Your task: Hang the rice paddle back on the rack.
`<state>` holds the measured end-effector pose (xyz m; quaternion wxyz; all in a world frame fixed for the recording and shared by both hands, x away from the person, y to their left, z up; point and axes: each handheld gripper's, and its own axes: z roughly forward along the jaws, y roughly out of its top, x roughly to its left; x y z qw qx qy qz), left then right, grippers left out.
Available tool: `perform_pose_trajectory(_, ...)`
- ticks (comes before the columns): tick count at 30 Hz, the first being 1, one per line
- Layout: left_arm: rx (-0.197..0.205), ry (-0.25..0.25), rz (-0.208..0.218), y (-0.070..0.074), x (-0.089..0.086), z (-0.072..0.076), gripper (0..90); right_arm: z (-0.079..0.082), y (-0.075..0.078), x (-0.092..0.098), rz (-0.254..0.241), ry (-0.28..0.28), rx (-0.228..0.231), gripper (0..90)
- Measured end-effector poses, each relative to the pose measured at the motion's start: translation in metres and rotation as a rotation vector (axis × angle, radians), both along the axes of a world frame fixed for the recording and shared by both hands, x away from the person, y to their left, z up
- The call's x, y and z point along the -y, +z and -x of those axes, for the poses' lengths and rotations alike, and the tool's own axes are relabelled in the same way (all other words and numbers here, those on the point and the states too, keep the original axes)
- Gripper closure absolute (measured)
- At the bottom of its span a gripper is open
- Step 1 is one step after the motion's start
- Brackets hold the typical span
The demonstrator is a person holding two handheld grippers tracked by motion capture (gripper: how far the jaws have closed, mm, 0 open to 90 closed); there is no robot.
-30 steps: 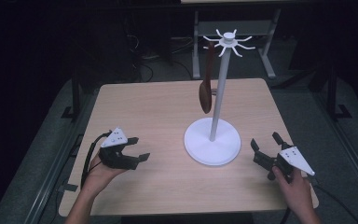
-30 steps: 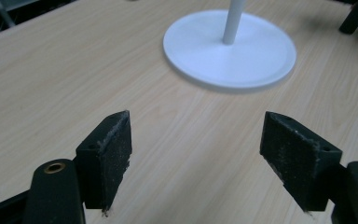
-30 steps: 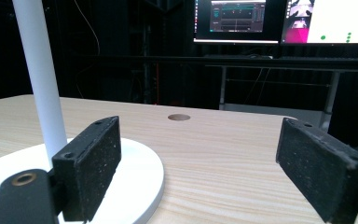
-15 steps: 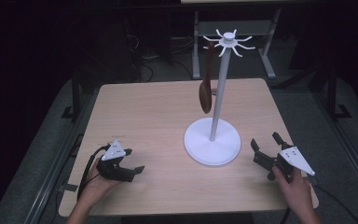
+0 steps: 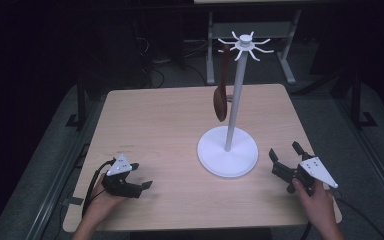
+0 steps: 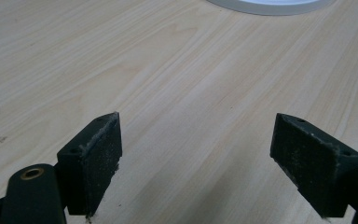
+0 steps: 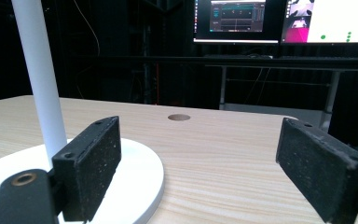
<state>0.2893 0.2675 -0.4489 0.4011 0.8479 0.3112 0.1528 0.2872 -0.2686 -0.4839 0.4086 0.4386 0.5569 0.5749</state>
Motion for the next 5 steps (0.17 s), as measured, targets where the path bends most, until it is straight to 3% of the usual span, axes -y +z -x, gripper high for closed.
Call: perform_pose_trajectory(5, 0.015, 0.002, -0.003, 0.0021, -0.001, 0.0003, 16.1, 0.0, 0.0, 0.0, 0.0, 0.0, 0.0, 13.5)
